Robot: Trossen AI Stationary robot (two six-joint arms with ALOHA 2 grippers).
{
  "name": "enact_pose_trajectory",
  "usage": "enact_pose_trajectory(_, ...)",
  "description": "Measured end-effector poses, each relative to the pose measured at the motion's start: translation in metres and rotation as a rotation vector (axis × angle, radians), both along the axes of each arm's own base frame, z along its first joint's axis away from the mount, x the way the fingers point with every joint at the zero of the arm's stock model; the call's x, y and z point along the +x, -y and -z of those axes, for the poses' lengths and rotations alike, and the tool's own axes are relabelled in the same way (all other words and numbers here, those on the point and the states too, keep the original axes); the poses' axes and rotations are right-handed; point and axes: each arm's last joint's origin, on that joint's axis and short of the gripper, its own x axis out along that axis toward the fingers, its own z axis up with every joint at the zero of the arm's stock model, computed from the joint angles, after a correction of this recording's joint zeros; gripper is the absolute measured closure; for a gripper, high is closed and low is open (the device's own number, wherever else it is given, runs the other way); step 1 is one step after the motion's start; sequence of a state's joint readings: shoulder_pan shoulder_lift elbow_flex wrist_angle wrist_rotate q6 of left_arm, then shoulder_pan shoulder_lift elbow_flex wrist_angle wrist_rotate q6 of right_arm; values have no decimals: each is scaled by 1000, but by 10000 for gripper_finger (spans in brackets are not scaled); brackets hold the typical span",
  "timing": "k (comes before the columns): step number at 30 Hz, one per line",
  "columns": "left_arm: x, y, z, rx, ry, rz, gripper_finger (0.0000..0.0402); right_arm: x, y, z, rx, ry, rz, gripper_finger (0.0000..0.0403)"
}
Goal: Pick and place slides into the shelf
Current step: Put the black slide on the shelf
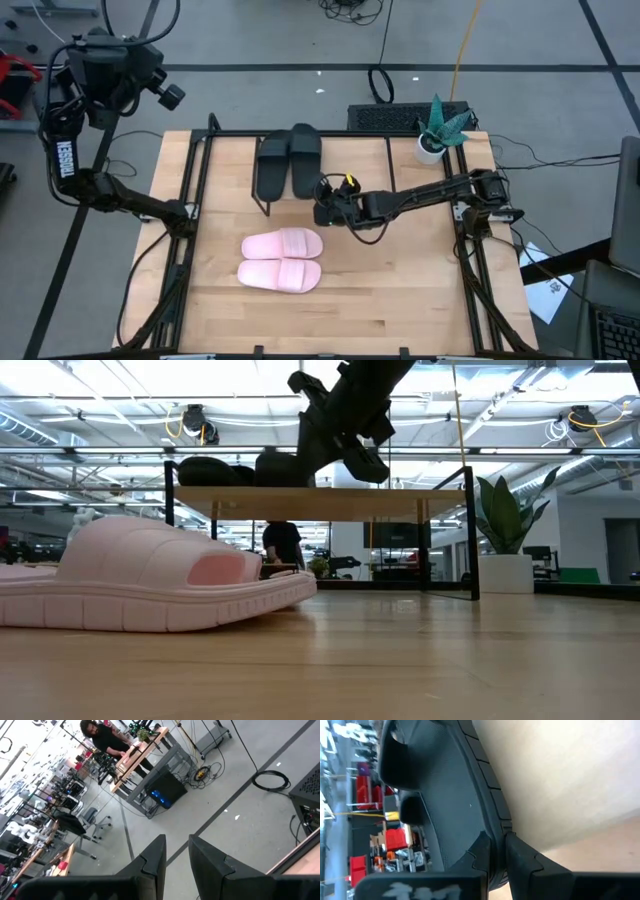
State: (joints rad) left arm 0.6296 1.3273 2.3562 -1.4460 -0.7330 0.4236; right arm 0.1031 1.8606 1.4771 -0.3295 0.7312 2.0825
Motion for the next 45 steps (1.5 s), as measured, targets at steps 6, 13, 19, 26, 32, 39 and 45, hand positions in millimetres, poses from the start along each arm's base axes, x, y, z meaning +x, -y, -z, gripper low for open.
enact_pose_trajectory(6, 0, 0, 0, -1, 0, 2, 314, 5, -1, 11, 18, 2, 9, 379)
enact_pose_trajectory(13, 0, 0, 0, -1, 0, 2, 314, 7, -2, 12, 30, 4, -2, 379)
enact_pose_trajectory(19, 0, 0, 0, -1, 0, 2, 314, 7, -3, 12, 30, 5, -6, 380)
enact_pose_trajectory(26, 0, 0, 0, -1, 1, 2, 314, 6, -6, 12, 20, 3, -8, 380)
enact_pose_trajectory(32, 0, 0, 0, -4, 5, 6, 314, 7, -8, 7, 8, -5, -20, 380)
enact_pose_trajectory(39, 0, 0, 0, -8, 10, 15, 314, 9, -8, 1, -13, -13, -34, 380)
enact_pose_trajectory(45, 1, 0, 0, -9, 11, 17, 314, 7, -8, 2, -14, -34, -32, 380)
